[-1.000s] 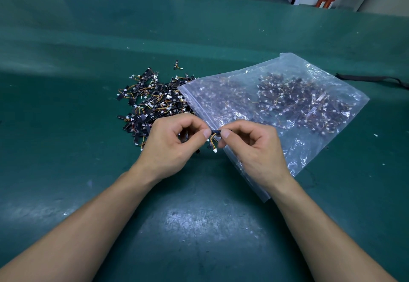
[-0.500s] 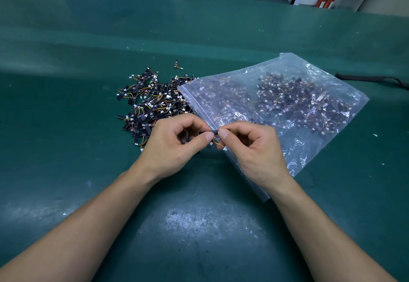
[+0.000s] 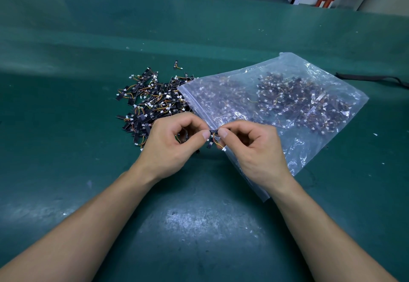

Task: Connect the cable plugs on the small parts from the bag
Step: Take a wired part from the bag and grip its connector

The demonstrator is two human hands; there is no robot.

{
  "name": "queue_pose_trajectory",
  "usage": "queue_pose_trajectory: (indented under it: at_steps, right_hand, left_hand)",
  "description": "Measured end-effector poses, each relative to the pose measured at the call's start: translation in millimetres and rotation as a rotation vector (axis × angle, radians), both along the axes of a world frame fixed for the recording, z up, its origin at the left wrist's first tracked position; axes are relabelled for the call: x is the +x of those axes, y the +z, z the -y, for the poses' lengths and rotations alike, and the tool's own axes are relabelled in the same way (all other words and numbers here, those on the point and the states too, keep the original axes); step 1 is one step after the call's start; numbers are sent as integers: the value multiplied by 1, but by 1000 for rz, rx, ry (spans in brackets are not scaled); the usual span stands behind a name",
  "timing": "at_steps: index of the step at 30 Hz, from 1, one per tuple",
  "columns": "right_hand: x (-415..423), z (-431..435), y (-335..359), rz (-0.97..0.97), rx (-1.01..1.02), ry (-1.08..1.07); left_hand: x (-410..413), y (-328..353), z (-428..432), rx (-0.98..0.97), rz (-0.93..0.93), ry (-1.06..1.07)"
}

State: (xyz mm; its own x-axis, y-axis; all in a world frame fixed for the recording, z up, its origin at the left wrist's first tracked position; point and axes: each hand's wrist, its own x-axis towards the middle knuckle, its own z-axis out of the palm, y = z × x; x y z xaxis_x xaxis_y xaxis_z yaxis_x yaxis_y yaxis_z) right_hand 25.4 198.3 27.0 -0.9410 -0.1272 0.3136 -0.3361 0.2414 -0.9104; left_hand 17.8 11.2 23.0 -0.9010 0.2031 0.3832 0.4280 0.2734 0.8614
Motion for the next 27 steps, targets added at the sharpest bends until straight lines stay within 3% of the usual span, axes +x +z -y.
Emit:
queue_pose_trajectory:
  at_steps: [27]
  right_hand:
    - [0,0,1,53,-31,-44]
  left_hand:
    - [0,2,-1,-19,-48,44]
